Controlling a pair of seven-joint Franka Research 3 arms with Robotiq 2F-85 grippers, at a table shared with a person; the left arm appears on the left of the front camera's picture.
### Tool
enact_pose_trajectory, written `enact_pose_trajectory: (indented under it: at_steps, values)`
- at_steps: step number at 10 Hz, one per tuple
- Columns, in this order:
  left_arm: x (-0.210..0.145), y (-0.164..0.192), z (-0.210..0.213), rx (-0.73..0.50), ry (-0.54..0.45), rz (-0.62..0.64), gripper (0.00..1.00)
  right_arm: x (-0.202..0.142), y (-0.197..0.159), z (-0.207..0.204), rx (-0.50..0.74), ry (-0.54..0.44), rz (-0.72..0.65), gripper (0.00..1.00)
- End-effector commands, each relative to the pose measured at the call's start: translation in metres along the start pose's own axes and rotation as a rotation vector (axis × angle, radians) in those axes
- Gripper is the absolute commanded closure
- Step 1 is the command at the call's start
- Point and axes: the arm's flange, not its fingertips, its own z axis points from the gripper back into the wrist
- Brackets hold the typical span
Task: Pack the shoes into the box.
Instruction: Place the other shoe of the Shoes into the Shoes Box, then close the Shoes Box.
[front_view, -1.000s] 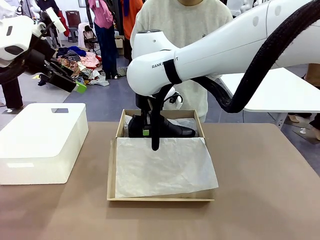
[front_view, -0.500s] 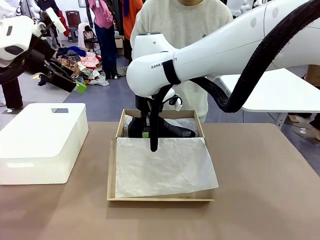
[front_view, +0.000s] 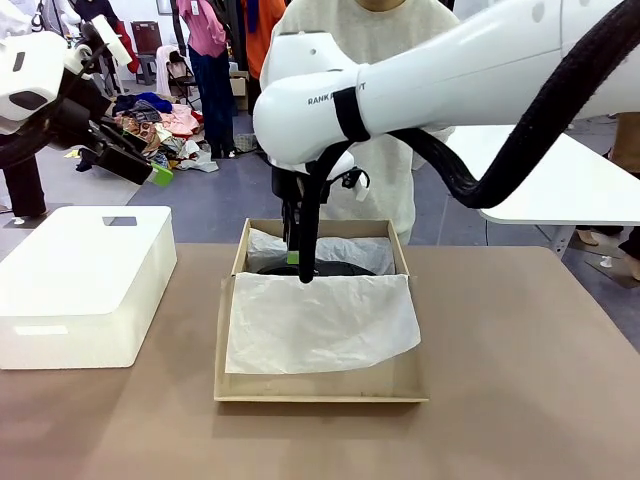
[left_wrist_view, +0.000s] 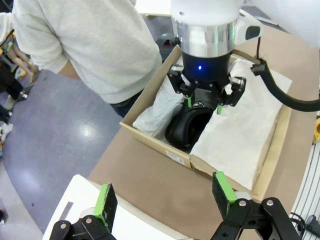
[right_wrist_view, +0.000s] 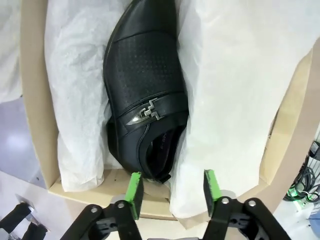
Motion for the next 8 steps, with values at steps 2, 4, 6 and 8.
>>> enact_pose_trajectory:
  at_steps: [2, 4, 6, 8]
  values:
    - [0.0, 0.001, -0.001, 0.0, -0.015, -0.005, 0.0, 0.001, -0.003, 0.015, -0.013, 0.0, 0.006, 0.0]
    - [0.0, 0.001, -0.001, 0.0, -0.015, -0.005, 0.0, 0.005, -0.006, 0.018, -0.012, 0.01, 0.007, 0.0]
    - [0.0, 0.001, -0.001, 0.0, -0.015, -0.005, 0.0, 0.011, -0.01, 0.02, 0.024, 0.007, -0.024, 0.0]
    - [0.0, 0.001, -0.001, 0.0, -0.015, -0.005, 0.0, 0.002, -0.001, 0.018, 0.005, -0.002, -0.002, 0.0]
